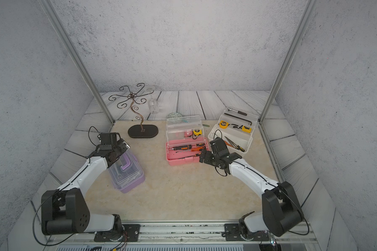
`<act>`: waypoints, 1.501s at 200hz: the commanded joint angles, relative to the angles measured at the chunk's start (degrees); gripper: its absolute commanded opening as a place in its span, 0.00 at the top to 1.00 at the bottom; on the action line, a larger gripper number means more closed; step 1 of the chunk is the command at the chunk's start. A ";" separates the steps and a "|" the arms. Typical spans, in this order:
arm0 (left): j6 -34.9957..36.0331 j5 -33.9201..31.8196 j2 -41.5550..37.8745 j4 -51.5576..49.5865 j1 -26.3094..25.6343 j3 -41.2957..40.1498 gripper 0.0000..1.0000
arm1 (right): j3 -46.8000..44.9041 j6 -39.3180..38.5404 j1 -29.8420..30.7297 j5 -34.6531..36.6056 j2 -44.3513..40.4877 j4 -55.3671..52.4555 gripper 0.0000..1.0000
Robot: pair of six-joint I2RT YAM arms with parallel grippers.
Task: Close toolboxes
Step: Move the toolbox to the center of the board.
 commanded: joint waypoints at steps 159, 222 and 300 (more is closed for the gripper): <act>1.57 12.38 -6.99 2.50 -9.78 -6.45 0.00 | 13.76 9.22 -3.93 6.95 22.69 -0.95 0.54; 2.37 13.15 -6.21 1.83 -10.97 -5.57 0.00 | 13.43 5.45 -3.93 5.71 24.35 -0.95 0.74; 2.46 11.96 -9.02 0.83 -11.09 -5.46 0.00 | 8.96 -9.50 -3.92 3.50 19.50 -3.09 1.00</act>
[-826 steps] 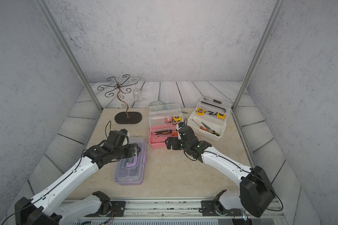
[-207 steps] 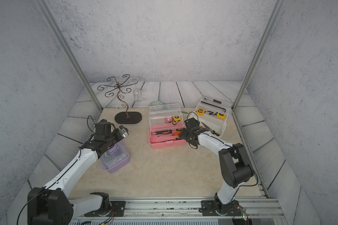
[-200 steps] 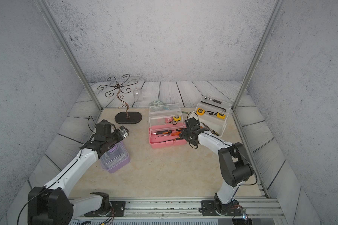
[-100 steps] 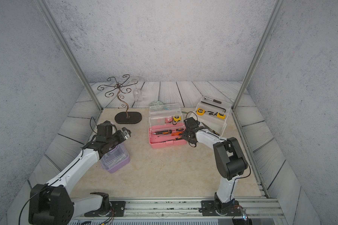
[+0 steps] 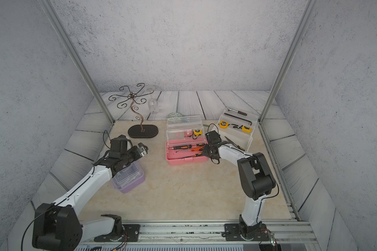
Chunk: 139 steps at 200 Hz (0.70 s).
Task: Close toolboxes
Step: Move the toolbox to the center of the board.
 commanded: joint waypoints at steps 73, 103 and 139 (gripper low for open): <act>0.22 1.30 -3.19 -1.14 -0.35 1.31 0.00 | -13.46 -21.33 0.07 -6.89 -13.44 -7.54 1.00; -0.25 2.22 -2.93 -1.05 -0.45 1.47 0.00 | -15.86 -24.88 0.02 -10.22 -15.19 -7.87 1.00; -0.72 3.77 -2.59 -0.42 -0.44 1.62 0.00 | -15.64 -29.33 -0.27 -5.52 -14.44 -8.25 1.00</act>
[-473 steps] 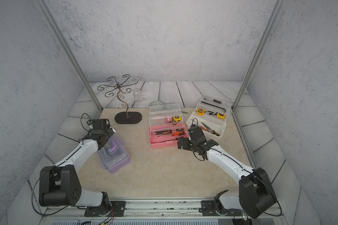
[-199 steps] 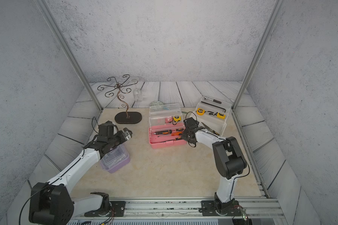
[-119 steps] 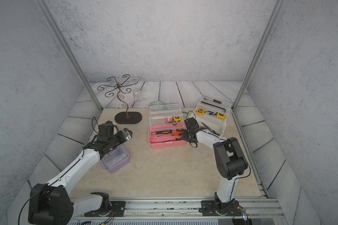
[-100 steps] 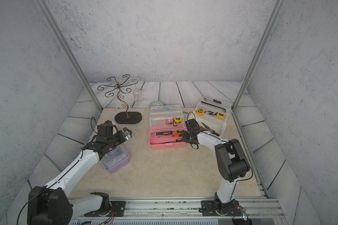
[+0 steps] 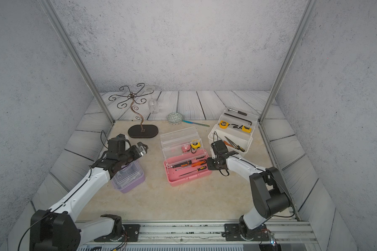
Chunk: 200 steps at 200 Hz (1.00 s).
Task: Close toolboxes
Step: Move the toolbox to the center of the board.
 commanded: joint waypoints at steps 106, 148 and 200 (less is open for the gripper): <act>-1.25 3.59 -0.15 2.74 -0.40 -0.22 0.00 | 3.67 24.03 -0.84 3.68 -6.84 -13.54 0.20; -0.31 1.79 -0.96 3.25 -1.68 -1.34 0.00 | -1.06 40.40 0.28 -0.50 -8.90 -9.25 0.24; 0.57 0.59 -1.17 3.15 -3.11 -1.47 0.00 | -2.80 47.58 2.11 -2.20 -6.04 -2.65 0.43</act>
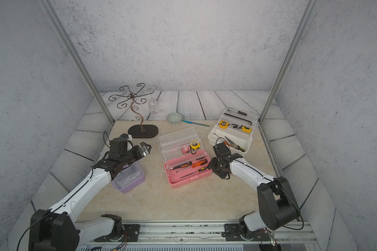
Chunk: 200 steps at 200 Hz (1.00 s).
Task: Close toolboxes
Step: Move the toolbox to the center of the board.
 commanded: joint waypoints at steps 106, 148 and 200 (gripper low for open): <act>1.25 -2.62 -0.27 -0.18 -0.82 -0.76 0.00 | -0.69 8.64 5.01 2.45 7.08 7.24 0.70; 1.07 -2.74 0.17 0.00 -0.86 -0.86 0.00 | 1.82 0.97 3.30 6.13 8.11 2.70 0.89; 1.16 -2.61 0.17 -0.68 -0.85 -0.33 0.00 | 6.60 -12.57 -0.71 8.95 9.41 -4.89 1.00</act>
